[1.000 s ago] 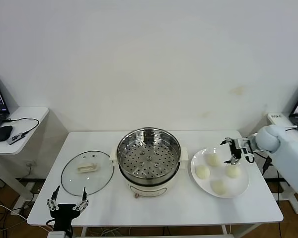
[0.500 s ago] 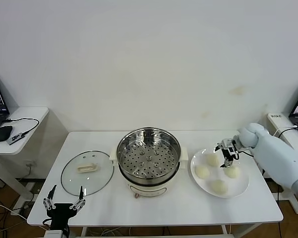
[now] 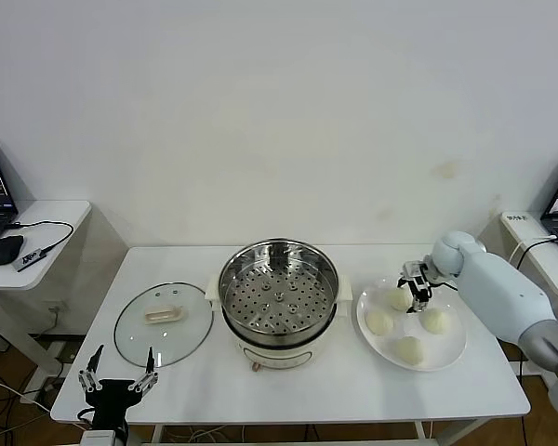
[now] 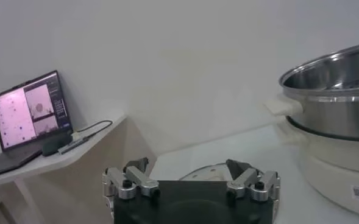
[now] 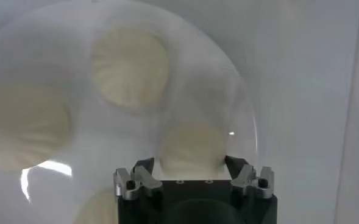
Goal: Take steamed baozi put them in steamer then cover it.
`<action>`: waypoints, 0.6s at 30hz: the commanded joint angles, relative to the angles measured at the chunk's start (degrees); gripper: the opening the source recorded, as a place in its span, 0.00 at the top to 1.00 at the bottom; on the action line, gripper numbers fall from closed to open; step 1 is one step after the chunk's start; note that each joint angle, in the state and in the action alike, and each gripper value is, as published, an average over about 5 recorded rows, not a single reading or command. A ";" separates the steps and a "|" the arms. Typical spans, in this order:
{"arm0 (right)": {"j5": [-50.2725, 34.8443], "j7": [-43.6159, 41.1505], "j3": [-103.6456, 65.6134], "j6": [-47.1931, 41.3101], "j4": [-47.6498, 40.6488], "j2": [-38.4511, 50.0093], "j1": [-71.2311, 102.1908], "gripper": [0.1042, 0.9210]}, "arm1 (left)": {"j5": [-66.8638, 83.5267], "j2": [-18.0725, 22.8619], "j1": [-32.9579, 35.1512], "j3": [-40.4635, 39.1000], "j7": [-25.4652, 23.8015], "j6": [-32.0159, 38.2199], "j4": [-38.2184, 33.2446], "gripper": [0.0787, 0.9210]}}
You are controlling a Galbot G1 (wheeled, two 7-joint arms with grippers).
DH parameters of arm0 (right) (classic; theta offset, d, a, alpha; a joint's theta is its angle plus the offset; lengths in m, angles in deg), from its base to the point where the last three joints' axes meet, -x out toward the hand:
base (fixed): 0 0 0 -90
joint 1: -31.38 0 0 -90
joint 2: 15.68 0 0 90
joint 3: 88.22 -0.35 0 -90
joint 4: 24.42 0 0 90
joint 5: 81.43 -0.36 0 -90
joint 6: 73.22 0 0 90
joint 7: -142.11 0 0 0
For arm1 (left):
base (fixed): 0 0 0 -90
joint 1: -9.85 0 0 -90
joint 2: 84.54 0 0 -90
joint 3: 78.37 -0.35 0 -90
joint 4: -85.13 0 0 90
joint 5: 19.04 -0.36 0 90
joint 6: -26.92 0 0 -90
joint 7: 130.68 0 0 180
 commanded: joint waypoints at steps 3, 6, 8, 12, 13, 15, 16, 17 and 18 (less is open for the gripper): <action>1.08 -0.05 0.27 -0.11 -1.09 -0.90 -0.24 0.38 | -0.03 0.00 0.04 0.01 0.02 0.01 -0.04 0.12; 1.11 -0.02 0.16 -0.17 -0.60 -0.58 -0.15 0.44 | -0.04 0.05 0.11 -0.03 0.05 0.03 -0.17 0.12; 0.98 0.00 0.08 -0.22 -0.03 -0.15 -0.19 0.49 | -0.05 0.10 0.14 -0.07 0.08 0.06 -0.27 0.12; -0.01 -0.01 0.14 -0.48 1.80 1.29 -0.59 0.54 | -0.08 0.10 0.20 -0.11 0.11 0.06 -0.46 0.12; -0.44 -0.02 0.18 -0.58 2.50 1.80 -0.78 0.54 | -0.08 0.09 0.20 -0.11 0.11 0.06 -0.49 0.12; -1.90 -0.08 0.50 -0.91 4.59 3.19 -1.40 0.54 | -0.09 0.06 0.19 -0.12 0.12 0.06 -0.56 0.12; -2.72 -0.13 0.80 -1.10 5.86 3.93 -1.81 0.54 | -0.10 0.06 0.19 -0.13 0.12 0.06 -0.61 0.12; -3.74 -0.20 1.30 -1.34 7.28 4.87 -2.42 0.54 | -0.10 0.06 0.19 -0.15 0.11 0.05 -0.68 0.12; -4.83 -0.25 1.96 -1.59 8.73 5.89 -3.19 0.53 | -0.11 0.06 0.19 -0.18 0.10 0.05 -0.77 0.12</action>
